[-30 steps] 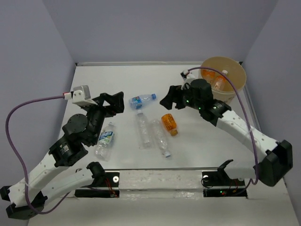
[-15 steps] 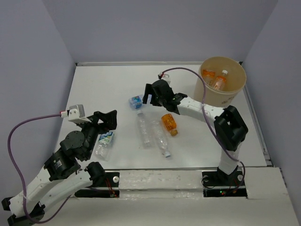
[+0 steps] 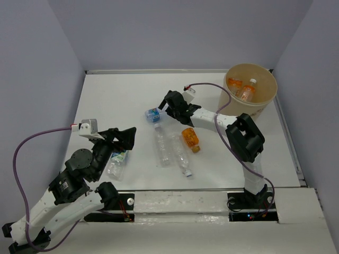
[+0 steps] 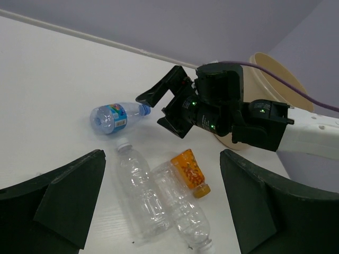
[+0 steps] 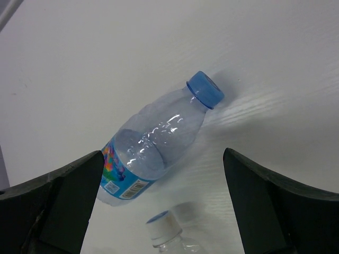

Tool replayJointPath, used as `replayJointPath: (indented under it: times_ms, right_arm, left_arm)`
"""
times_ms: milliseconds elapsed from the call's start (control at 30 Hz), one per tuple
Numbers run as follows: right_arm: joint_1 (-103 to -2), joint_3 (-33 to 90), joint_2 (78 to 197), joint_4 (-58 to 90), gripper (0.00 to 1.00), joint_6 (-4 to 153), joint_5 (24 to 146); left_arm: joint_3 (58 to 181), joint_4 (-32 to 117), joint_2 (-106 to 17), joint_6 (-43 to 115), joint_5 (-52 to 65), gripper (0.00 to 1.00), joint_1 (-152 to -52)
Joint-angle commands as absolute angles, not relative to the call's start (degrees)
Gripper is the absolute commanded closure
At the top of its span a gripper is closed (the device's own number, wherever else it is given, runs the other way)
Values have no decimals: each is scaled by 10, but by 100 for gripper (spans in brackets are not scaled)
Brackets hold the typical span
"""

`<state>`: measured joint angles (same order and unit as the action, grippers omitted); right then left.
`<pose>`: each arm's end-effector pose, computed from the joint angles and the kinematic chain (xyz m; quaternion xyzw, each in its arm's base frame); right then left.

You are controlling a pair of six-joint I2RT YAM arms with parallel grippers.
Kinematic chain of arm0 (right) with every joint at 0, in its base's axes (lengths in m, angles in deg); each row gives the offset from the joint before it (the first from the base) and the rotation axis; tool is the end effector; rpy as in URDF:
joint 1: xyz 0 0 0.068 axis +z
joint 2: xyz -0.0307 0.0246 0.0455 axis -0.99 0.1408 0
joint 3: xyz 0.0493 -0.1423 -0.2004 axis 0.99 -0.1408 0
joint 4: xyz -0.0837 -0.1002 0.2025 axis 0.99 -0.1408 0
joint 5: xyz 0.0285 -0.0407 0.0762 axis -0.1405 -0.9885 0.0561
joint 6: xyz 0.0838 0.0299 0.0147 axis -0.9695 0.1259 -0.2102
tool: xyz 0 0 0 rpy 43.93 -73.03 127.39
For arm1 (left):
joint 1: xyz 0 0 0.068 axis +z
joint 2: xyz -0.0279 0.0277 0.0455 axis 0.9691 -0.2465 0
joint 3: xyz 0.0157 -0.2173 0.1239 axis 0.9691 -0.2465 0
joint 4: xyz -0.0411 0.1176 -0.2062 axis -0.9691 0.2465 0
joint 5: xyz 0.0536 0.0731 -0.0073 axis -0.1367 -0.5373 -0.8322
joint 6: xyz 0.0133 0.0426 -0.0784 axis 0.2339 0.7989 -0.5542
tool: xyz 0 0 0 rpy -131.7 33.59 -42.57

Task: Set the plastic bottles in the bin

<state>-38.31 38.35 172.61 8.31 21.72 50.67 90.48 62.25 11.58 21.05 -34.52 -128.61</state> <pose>0.3605 0.2922 0.1756 0.2222 0.8553 0.1952 0.4254 0.1033 -0.0641 0.3532 -0.0562 0.6722 -0.3086 0.6706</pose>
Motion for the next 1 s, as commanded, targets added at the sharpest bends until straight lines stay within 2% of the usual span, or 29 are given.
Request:
replayJointPath:
  times_ms: [0,367,433,500,633,667,833,967]
  right_arm:
    - [-380,432,1766,119,0,168,490]
    - [-380,521,1855,89,0,167,509]
    - [-380,536,1865,88,4,172,512]
    - [-380,540,1874,89,21,172,510]
    - [-380,544,1877,92,35,166,509]
    - [-380,552,1878,94,44,166,509]
    - [-380,599,1872,113,53,184,509]
    - [-380,602,1832,161,55,228,502]
  left_arm:
    - [900,594,117,227,-328,1,-1286]
    - [899,593,119,228,-331,1,-1284]
    - [899,593,115,229,-331,1,-1285]
    - [900,594,112,228,-333,1,-1284]
    - [899,593,111,229,-333,1,-1278]
    - [899,593,109,229,-332,1,-1277]
    - [899,593,103,230,-329,1,-1267]
    - [899,594,105,229,-334,1,-1264]
